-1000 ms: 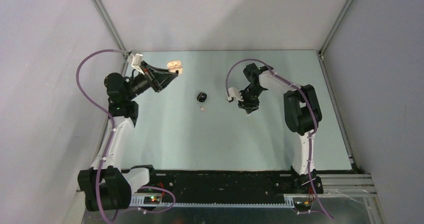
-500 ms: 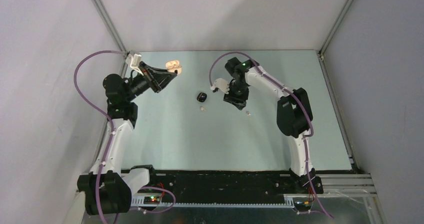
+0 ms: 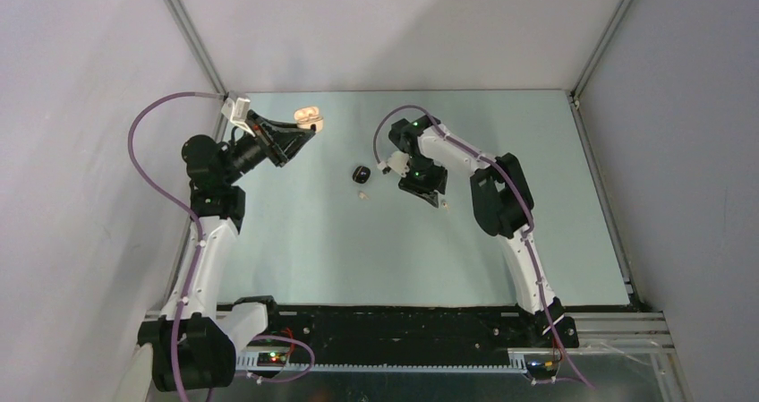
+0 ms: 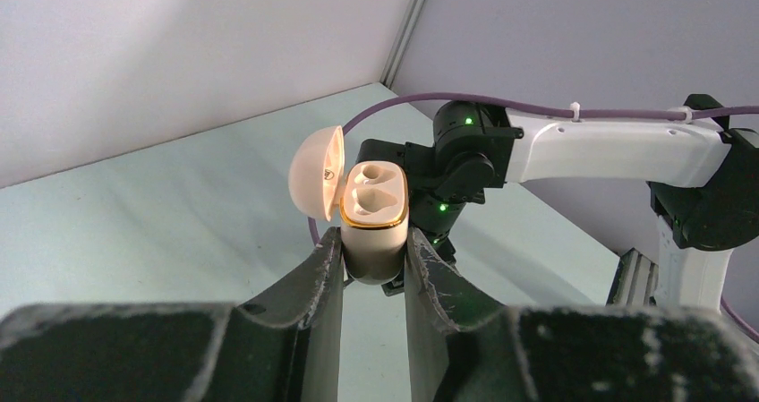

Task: Insert the wireless bluetooth earbuds into the charging case
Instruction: Pick up the left earbud from the center of the board.

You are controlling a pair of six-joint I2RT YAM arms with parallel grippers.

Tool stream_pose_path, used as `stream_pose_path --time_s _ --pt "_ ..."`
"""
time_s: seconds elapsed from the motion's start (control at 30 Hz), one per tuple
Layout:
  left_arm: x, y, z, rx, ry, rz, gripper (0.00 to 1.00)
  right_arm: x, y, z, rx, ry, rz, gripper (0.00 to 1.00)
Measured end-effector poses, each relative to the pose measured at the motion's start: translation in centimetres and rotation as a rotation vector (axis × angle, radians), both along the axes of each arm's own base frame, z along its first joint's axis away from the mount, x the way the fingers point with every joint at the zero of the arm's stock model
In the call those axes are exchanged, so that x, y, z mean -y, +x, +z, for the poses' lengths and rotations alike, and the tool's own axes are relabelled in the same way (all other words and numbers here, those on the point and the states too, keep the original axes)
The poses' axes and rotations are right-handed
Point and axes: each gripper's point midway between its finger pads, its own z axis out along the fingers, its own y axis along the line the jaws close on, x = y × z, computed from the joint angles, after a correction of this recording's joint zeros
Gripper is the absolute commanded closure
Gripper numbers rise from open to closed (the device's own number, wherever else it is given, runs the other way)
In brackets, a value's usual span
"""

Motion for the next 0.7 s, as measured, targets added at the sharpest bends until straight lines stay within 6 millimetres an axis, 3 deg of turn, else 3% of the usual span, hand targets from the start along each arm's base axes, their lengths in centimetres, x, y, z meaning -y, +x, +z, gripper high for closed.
stream_pose_path --time_s 0.23,0.43,0.7 --pt "0.0 0.0 0.0 0.000 -0.001 0.001 1.00 0.5 0.1 -0.2 0.006 -0.036 -0.033 0.58" --pt "0.0 0.0 0.0 0.000 0.000 0.001 1.00 0.8 0.2 -1.5 -0.024 -0.056 -0.066 0.58" --pt "0.0 0.0 0.0 0.000 0.000 0.001 1.00 1.6 0.4 -1.8 -0.039 -0.060 -0.101 0.59"
